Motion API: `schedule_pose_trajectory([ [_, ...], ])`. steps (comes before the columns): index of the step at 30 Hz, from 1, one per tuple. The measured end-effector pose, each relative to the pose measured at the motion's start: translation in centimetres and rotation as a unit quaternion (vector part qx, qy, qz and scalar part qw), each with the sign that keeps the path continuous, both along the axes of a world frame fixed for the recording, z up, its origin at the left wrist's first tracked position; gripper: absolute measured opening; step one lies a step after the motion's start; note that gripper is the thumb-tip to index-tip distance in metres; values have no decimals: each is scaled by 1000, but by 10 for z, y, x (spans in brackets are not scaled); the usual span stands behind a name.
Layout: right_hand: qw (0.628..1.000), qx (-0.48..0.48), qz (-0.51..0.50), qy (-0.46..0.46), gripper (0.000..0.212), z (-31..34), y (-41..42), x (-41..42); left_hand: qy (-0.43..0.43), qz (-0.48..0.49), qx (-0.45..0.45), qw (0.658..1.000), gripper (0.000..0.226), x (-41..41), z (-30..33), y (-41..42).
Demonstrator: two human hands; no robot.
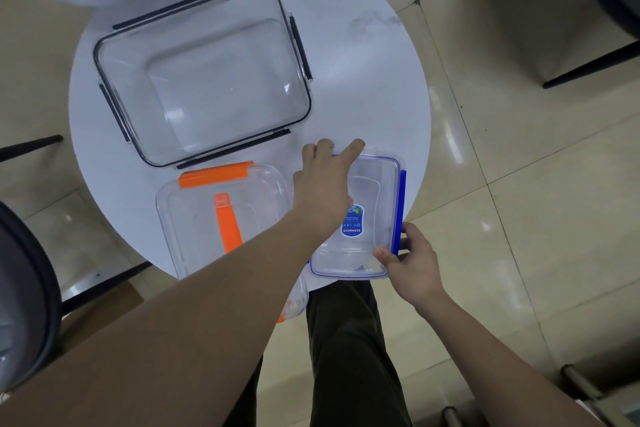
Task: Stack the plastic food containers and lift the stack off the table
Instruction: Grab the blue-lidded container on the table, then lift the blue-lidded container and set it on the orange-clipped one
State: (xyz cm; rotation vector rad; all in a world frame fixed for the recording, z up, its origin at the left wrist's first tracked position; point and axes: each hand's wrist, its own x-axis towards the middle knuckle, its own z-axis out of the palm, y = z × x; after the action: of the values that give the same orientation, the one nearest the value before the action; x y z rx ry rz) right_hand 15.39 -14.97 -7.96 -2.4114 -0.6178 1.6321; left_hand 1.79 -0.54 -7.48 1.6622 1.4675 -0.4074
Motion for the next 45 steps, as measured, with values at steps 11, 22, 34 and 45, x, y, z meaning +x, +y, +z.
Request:
schedule_pose_trajectory([
  [11,1000,14,-25,-8,41,18,2,17,-101,103,4,990,94,10,16,5],
  [22,993,99,-58,9,30,85,9,51,-279,387,-104,872,57,-8,70,2],
  [34,978,188,-93,21,24,136,32,45,-344,399,-188,829,45,-31,101,-27],
  [45,971,178,-109,114,79,150,61,-1,-338,424,-207,814,60,-81,122,-50],
])
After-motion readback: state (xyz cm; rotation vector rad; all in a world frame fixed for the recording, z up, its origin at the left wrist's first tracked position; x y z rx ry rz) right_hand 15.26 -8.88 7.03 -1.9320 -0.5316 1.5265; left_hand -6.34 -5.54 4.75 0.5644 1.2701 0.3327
